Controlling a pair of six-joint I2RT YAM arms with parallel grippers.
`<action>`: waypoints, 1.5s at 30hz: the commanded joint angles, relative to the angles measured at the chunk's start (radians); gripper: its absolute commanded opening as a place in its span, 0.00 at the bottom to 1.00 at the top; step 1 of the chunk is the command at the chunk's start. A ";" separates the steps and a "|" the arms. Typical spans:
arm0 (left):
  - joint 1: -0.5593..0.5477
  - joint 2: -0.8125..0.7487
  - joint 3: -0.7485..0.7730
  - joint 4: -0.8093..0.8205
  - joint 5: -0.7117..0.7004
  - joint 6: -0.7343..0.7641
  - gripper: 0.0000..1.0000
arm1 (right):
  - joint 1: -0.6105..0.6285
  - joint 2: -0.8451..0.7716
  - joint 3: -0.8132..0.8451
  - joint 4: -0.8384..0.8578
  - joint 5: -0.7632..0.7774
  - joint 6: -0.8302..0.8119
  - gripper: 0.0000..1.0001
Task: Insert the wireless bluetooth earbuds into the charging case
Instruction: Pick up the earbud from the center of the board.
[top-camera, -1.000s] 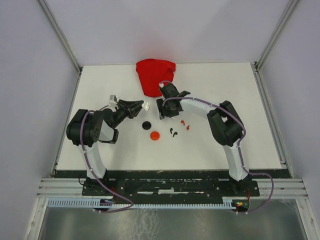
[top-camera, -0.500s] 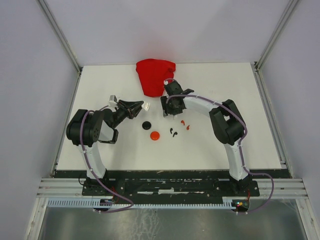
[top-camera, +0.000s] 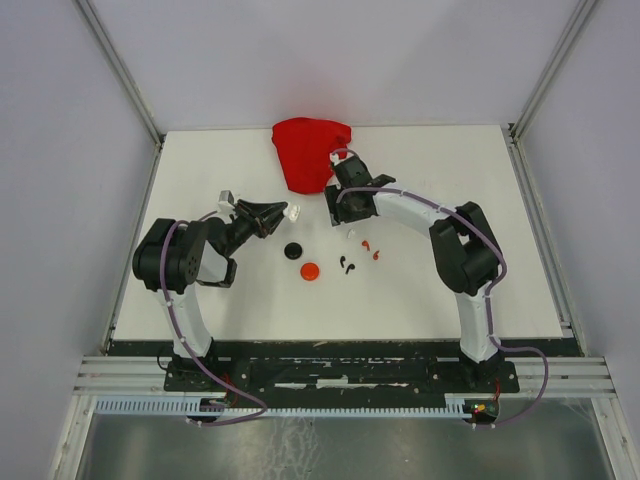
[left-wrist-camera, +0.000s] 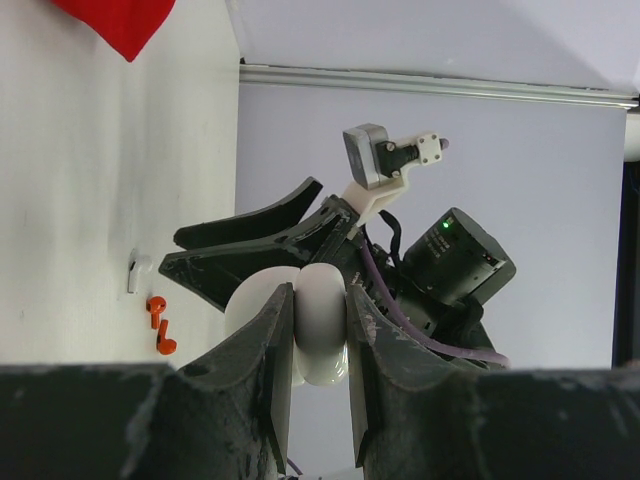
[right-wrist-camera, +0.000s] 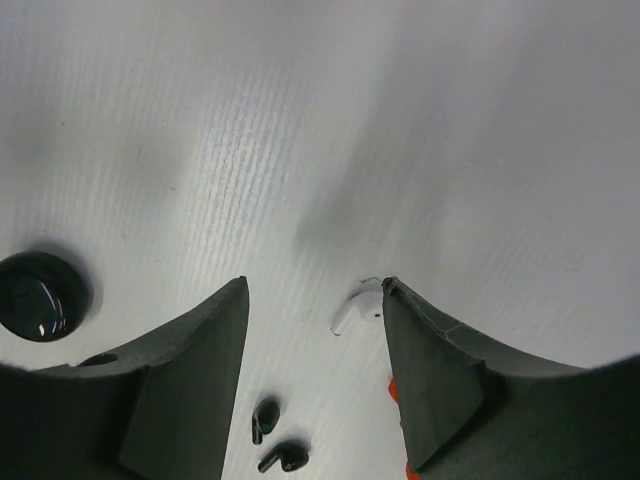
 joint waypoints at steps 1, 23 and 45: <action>0.004 -0.033 -0.003 0.072 0.011 -0.012 0.03 | 0.003 -0.056 0.058 -0.078 0.098 0.034 0.64; 0.004 -0.039 -0.011 0.086 0.018 -0.018 0.03 | -0.026 -0.023 -0.011 -0.078 0.010 0.182 0.67; 0.004 -0.035 -0.003 0.089 0.019 -0.022 0.03 | -0.032 0.030 -0.005 -0.070 -0.038 0.196 0.67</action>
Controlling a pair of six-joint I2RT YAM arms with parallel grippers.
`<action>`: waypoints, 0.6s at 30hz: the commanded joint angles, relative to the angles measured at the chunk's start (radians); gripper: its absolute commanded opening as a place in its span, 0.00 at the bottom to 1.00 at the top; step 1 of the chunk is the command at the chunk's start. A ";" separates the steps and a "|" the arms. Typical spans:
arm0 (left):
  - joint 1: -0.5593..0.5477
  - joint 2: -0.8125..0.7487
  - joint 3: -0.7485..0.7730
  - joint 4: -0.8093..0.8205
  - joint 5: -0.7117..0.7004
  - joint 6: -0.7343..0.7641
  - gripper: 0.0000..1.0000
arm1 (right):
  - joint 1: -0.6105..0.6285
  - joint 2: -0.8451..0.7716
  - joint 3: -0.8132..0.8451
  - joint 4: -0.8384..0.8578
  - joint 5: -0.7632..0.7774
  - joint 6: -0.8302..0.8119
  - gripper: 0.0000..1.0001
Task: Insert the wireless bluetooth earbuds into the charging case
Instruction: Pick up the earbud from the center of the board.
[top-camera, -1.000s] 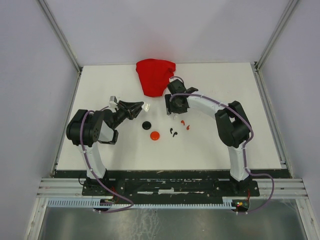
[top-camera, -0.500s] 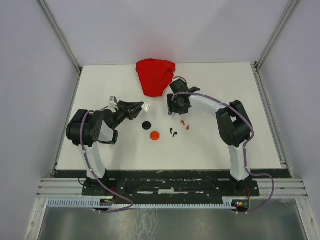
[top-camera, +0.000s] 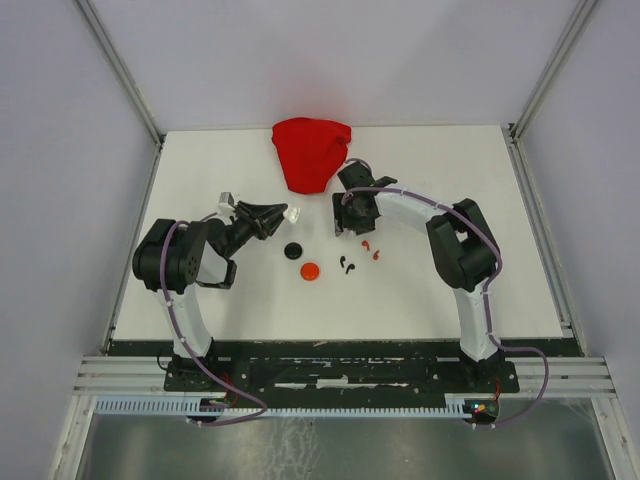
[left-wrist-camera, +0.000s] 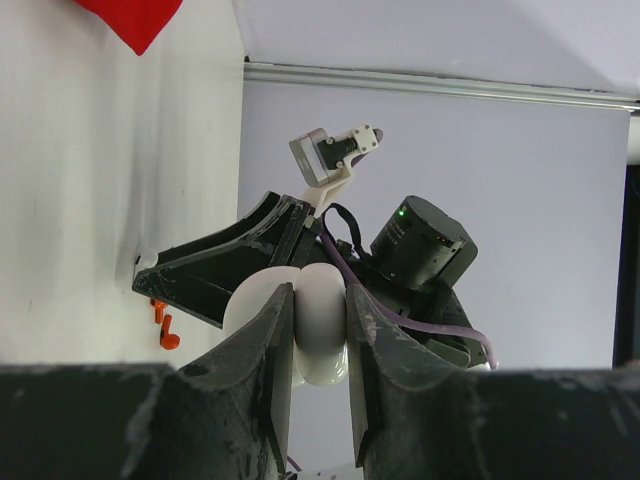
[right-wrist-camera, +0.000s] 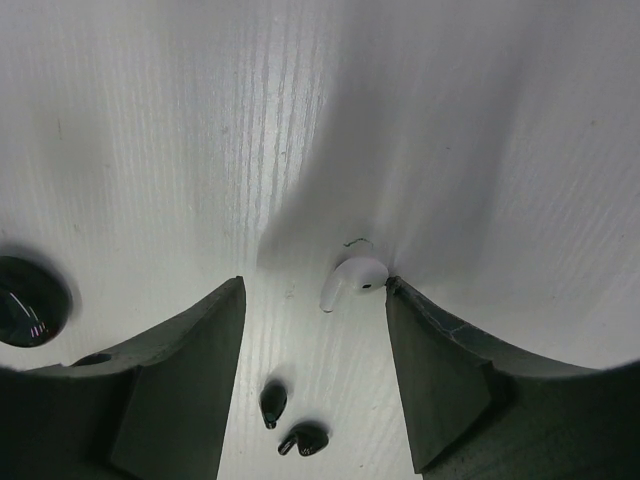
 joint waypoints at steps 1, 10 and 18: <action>0.004 -0.034 0.009 0.089 0.018 -0.023 0.03 | -0.003 0.010 0.007 0.029 -0.010 0.014 0.67; 0.005 -0.033 0.005 0.094 0.018 -0.024 0.03 | -0.003 0.036 0.027 0.034 -0.038 0.015 0.67; 0.007 -0.035 0.002 0.096 0.019 -0.025 0.03 | -0.002 0.052 0.047 0.013 -0.009 -0.001 0.66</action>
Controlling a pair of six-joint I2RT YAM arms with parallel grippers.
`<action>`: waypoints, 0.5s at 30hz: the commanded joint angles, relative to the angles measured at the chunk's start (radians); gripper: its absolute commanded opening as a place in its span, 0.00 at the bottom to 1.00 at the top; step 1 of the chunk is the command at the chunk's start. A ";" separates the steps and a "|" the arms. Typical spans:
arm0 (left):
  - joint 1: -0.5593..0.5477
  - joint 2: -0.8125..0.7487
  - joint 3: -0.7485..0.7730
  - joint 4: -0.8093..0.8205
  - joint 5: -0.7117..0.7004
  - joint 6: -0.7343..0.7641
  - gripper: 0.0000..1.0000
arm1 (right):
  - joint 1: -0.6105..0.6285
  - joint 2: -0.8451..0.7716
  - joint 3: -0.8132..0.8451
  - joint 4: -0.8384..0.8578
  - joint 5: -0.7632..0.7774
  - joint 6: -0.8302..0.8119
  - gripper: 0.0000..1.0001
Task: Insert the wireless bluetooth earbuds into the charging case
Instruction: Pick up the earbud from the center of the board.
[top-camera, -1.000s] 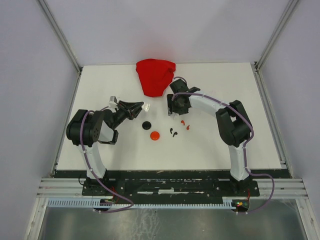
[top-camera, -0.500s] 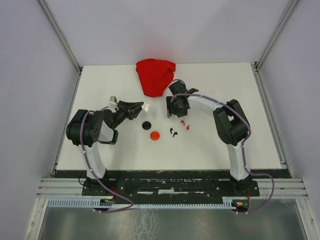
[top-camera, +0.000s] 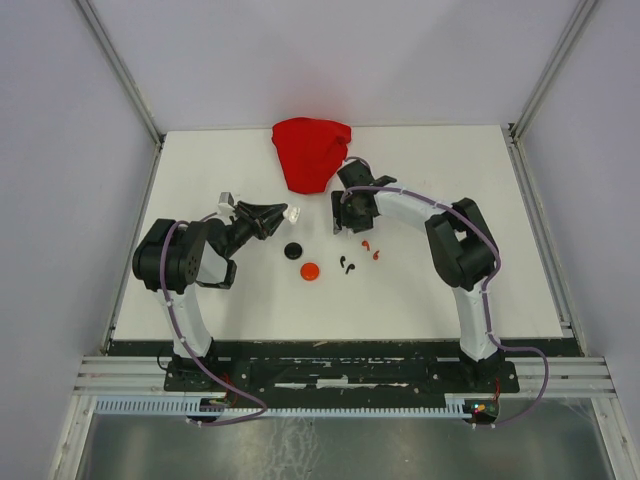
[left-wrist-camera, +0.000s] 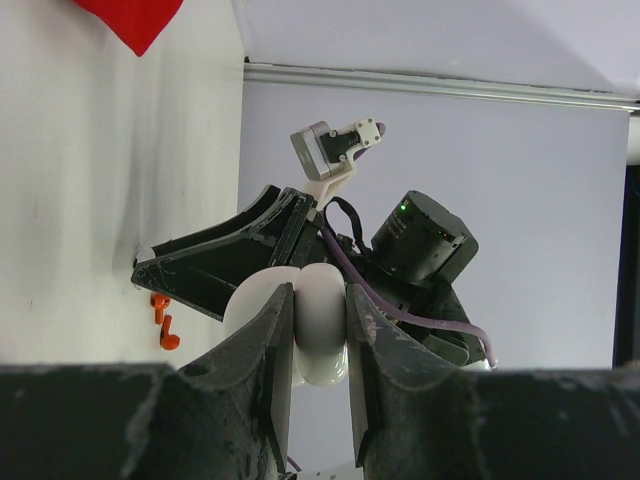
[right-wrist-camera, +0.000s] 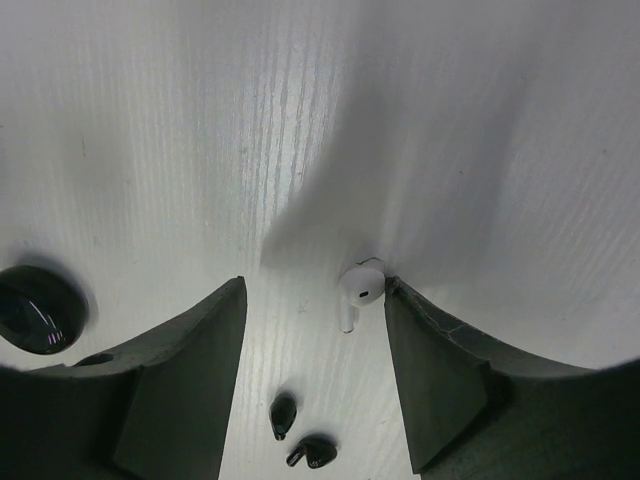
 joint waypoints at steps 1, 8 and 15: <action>0.006 -0.034 0.002 0.096 0.018 -0.025 0.03 | -0.001 0.040 0.040 -0.016 0.030 -0.010 0.65; 0.006 -0.034 -0.002 0.099 0.016 -0.024 0.03 | 0.014 0.067 0.083 -0.076 0.093 -0.053 0.61; 0.008 -0.033 -0.004 0.100 0.017 -0.025 0.03 | 0.032 0.081 0.110 -0.127 0.164 -0.077 0.55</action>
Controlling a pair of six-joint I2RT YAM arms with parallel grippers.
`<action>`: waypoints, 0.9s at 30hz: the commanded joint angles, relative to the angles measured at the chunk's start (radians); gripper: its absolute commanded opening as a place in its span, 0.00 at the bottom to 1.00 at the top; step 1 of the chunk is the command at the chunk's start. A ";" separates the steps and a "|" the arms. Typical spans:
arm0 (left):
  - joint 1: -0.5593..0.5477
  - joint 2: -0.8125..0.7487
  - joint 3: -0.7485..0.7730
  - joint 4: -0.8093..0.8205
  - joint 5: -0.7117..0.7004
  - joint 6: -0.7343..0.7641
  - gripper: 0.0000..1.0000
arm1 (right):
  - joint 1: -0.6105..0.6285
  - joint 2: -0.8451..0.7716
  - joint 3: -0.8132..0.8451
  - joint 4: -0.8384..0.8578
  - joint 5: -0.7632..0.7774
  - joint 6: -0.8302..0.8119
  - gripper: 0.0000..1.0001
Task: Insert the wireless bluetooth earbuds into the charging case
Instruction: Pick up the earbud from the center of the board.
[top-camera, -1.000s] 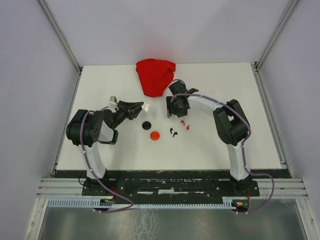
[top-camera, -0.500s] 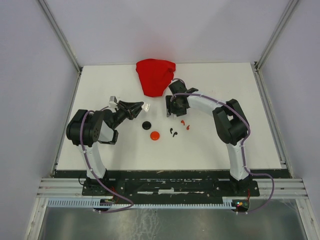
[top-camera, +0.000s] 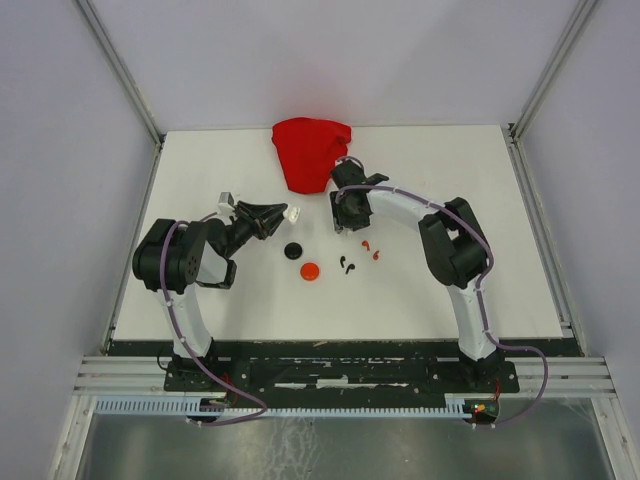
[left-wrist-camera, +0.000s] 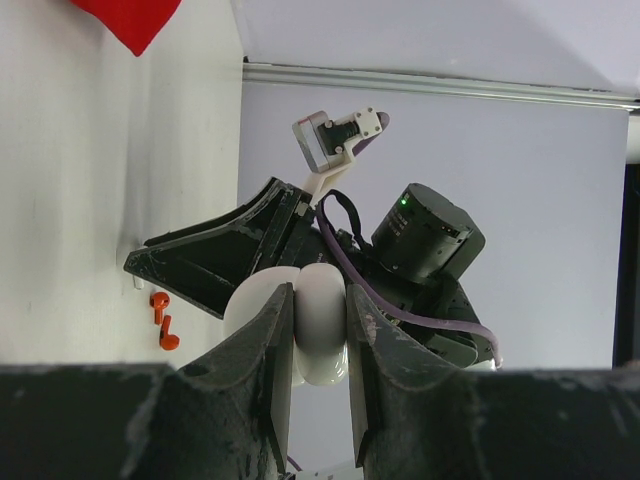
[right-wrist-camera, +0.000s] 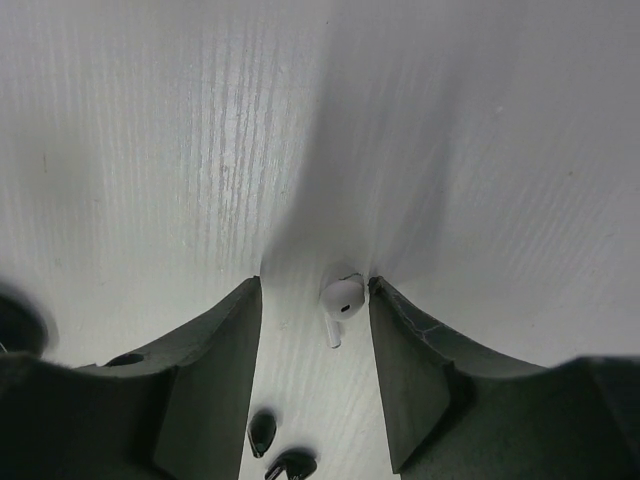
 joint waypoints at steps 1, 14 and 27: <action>0.008 -0.032 -0.004 0.099 0.016 -0.025 0.03 | 0.013 0.034 0.032 -0.071 0.076 -0.029 0.54; 0.008 -0.020 -0.005 0.115 0.018 -0.032 0.03 | 0.019 0.052 0.047 -0.102 0.094 -0.028 0.42; 0.010 -0.019 -0.007 0.116 0.019 -0.032 0.03 | 0.022 0.060 0.056 -0.110 0.087 -0.029 0.29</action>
